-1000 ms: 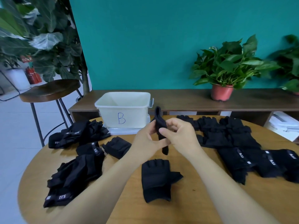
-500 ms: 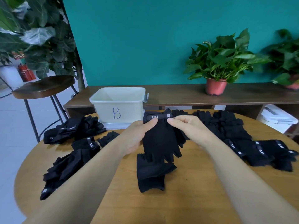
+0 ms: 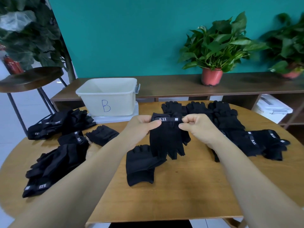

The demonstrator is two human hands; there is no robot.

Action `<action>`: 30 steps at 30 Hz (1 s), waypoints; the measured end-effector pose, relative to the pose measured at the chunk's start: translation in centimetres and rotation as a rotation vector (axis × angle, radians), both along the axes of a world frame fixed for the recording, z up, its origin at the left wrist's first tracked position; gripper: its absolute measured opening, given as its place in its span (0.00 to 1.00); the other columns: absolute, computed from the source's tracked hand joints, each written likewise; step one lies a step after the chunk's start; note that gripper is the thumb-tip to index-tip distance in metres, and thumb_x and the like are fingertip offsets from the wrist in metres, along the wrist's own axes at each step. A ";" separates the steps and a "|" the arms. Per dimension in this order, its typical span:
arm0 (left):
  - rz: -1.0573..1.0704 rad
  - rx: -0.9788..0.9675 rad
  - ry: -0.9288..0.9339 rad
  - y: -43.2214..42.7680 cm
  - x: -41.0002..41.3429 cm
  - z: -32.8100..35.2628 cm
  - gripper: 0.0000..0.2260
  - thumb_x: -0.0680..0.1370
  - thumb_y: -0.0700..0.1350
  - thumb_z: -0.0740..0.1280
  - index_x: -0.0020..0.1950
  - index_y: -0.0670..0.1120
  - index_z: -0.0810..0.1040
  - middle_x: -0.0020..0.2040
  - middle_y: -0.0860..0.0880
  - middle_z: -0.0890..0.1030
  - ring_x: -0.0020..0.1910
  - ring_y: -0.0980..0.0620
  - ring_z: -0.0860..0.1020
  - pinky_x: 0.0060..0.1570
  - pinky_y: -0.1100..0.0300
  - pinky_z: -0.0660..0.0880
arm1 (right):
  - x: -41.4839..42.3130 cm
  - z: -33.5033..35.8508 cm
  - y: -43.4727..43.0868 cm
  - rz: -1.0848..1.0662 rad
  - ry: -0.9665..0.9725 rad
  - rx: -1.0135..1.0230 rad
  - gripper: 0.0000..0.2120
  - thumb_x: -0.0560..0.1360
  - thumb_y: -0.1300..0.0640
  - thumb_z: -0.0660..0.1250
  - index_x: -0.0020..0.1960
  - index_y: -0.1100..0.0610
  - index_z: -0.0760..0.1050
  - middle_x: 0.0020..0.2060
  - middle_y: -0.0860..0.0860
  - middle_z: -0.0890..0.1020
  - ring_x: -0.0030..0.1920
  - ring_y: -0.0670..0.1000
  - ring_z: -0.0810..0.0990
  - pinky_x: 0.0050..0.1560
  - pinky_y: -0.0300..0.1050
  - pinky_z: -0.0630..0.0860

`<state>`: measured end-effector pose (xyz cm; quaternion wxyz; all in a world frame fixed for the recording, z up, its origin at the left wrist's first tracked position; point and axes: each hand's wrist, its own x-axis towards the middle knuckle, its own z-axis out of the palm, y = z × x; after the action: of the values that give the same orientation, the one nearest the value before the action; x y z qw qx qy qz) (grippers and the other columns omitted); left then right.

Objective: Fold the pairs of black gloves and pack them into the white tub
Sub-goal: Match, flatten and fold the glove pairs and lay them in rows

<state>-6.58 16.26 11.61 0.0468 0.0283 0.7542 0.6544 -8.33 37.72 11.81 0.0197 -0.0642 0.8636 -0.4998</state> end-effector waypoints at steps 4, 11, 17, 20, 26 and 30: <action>0.000 -0.123 0.080 2.6 -2.0 -0.7 0.06 0.79 0.42 0.69 0.50 0.50 0.85 0.49 0.47 0.86 0.51 0.50 0.84 0.54 0.60 0.79 | -1.9 -1.8 2.0 -0.096 0.062 0.109 0.11 0.73 0.56 0.73 0.34 0.47 0.78 0.36 0.42 0.81 0.48 0.53 0.81 0.64 0.64 0.70; -0.117 -0.259 0.146 4.9 -2.3 -5.0 0.12 0.79 0.37 0.69 0.57 0.52 0.84 0.46 0.63 0.84 0.46 0.67 0.81 0.52 0.72 0.72 | -1.1 -5.5 4.9 -0.124 0.328 0.405 0.07 0.74 0.59 0.74 0.50 0.52 0.86 0.48 0.48 0.79 0.57 0.53 0.74 0.63 0.52 0.69; -0.188 -0.697 0.415 4.3 1.8 -12.0 0.13 0.79 0.45 0.70 0.62 0.58 0.82 0.60 0.62 0.81 0.63 0.64 0.76 0.77 0.49 0.42 | 3.6 -11.6 6.9 0.035 0.590 0.591 0.15 0.61 0.68 0.81 0.44 0.52 0.86 0.41 0.44 0.86 0.49 0.54 0.80 0.49 0.47 0.71; -0.252 -0.870 0.571 4.1 3.2 -13.3 0.15 0.76 0.47 0.69 0.61 0.54 0.83 0.60 0.58 0.83 0.63 0.58 0.78 0.76 0.40 0.44 | 5.0 -12.5 7.2 0.055 0.609 0.636 0.15 0.60 0.67 0.81 0.43 0.54 0.86 0.42 0.47 0.86 0.50 0.57 0.82 0.48 0.50 0.75; -0.246 -0.906 0.592 4.0 4.2 -12.1 0.22 0.71 0.39 0.63 0.63 0.51 0.82 0.65 0.55 0.80 0.68 0.60 0.73 0.77 0.51 0.36 | 6.3 -12.2 7.4 -0.073 0.625 0.601 0.13 0.65 0.69 0.74 0.47 0.57 0.86 0.46 0.51 0.86 0.56 0.56 0.80 0.55 0.51 0.73; -0.200 -1.102 0.566 5.6 2.6 -10.6 0.21 0.83 0.48 0.56 0.75 0.46 0.69 0.77 0.49 0.67 0.77 0.55 0.61 0.75 0.55 0.30 | 5.4 -11.0 5.0 -0.110 0.617 0.621 0.14 0.74 0.64 0.70 0.59 0.60 0.82 0.54 0.54 0.84 0.63 0.56 0.78 0.65 0.52 0.69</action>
<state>-3.94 21.83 1.01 -0.0862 0.2427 0.9576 0.1291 -2.89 42.71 0.83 -0.2474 -0.1553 0.9404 -0.1742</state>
